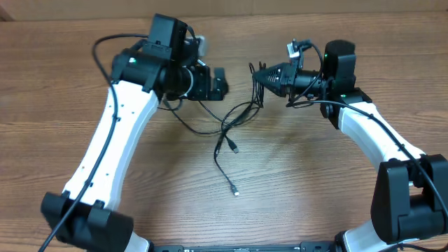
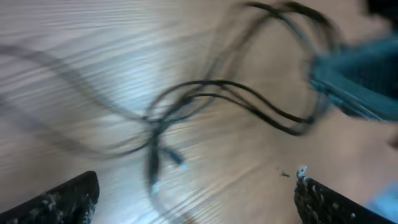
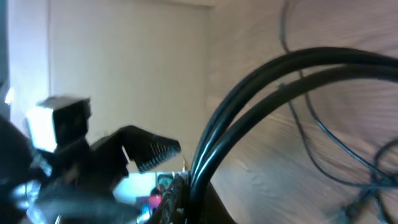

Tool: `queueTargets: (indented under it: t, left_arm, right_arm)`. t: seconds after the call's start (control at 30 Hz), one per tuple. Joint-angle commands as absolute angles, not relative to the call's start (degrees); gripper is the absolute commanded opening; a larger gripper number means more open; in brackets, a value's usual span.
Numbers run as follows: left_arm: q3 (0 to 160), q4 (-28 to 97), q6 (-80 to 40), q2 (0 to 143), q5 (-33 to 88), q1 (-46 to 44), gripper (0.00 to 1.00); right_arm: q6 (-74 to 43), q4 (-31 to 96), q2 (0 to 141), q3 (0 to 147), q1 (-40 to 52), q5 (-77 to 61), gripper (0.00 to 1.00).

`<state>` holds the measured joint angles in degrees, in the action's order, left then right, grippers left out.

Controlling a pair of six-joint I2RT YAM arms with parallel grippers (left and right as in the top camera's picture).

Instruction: Untangle cables

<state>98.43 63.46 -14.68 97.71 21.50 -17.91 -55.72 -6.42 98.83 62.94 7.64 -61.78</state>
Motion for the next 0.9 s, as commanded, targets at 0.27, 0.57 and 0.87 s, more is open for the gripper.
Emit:
queueTargets:
  t: [0.27, 0.57, 0.87]
  left_arm:
    - [92.23, 51.94, 18.74, 109.23, 58.11, -20.01, 1.00]
    - [91.90, 39.46, 12.51, 113.49, 62.04, -23.35, 0.96]
    - [91.92, 36.93, 5.78, 113.54, 47.42, -27.35, 0.04]
  right_arm:
    - [-78.30, -5.93, 98.37, 63.72, 7.97, -58.26, 0.04]
    - [-79.53, -6.33, 98.39, 63.72, 8.34, -57.84, 0.04]
    - [-74.41, -5.91, 98.39, 63.72, 8.32, -54.89, 0.04]
